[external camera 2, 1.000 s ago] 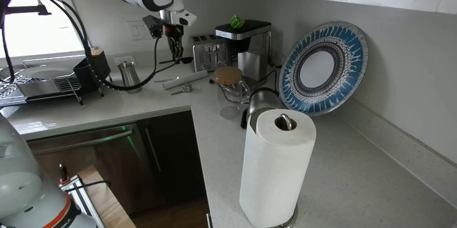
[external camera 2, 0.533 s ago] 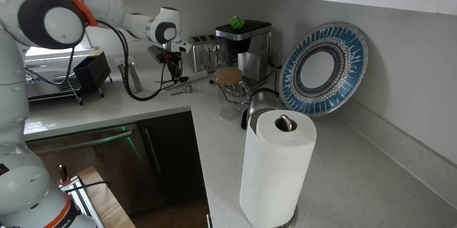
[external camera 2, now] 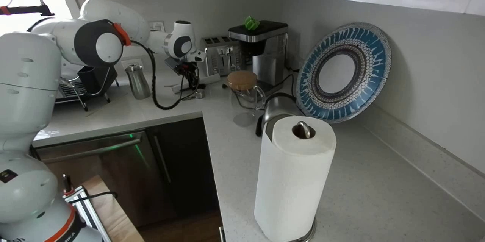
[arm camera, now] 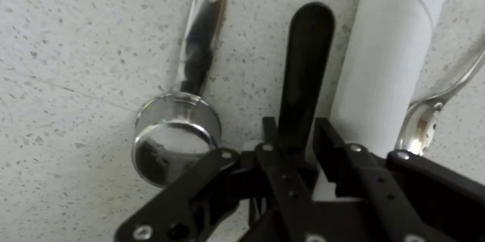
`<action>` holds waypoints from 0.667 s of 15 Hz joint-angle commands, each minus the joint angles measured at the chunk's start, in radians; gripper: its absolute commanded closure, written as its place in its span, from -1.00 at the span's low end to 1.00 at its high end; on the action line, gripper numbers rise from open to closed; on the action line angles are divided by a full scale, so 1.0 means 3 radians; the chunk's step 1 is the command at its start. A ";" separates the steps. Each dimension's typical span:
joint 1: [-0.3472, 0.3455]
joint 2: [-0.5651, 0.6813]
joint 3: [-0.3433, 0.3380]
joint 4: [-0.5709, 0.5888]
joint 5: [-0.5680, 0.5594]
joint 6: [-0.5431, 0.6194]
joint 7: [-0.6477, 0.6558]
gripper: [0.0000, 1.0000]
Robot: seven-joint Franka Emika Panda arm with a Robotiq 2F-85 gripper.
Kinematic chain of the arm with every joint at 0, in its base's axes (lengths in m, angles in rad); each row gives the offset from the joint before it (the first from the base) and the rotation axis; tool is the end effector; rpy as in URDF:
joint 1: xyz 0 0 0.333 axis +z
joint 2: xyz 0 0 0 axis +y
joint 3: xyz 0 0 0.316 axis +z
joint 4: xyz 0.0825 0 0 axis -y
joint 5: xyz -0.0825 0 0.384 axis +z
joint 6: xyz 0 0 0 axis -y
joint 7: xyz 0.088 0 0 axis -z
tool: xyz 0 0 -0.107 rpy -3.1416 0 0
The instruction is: Take the black spoon off of the jar and place it down to the left
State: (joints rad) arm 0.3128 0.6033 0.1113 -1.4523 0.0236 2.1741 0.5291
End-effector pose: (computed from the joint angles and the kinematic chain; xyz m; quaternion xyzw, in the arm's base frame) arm 0.6668 0.2856 0.3467 -0.9948 0.0700 -0.0353 0.0643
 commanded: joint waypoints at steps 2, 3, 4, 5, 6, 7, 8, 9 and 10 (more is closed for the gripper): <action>0.0004 -0.0251 -0.0034 0.0075 0.0061 -0.0512 -0.0071 -0.43; -0.0051 -0.0447 0.0016 -0.0014 0.0121 -0.0606 -0.0205 -0.57; -0.0137 -0.0611 0.0104 -0.0104 0.0227 -0.0620 -0.0492 -0.74; -0.0175 -0.0739 0.0144 -0.0129 0.0267 -0.0753 -0.0725 -0.87; -0.0185 -0.0897 0.0141 -0.0169 0.0236 -0.0997 -0.0879 -0.98; -0.0207 -0.1068 0.0129 -0.0243 0.0187 -0.1221 -0.1021 -1.00; -0.0243 -0.1225 0.0133 -0.0291 0.0182 -0.1444 -0.1192 -1.00; -0.0279 -0.1398 0.0121 -0.0392 0.0139 -0.1587 -0.1395 -1.00; -0.0307 -0.1578 0.0122 -0.0485 0.0102 -0.1659 -0.1622 -1.00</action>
State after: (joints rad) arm 0.2611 0.2933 0.1353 -1.4568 0.0712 1.7383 0.1974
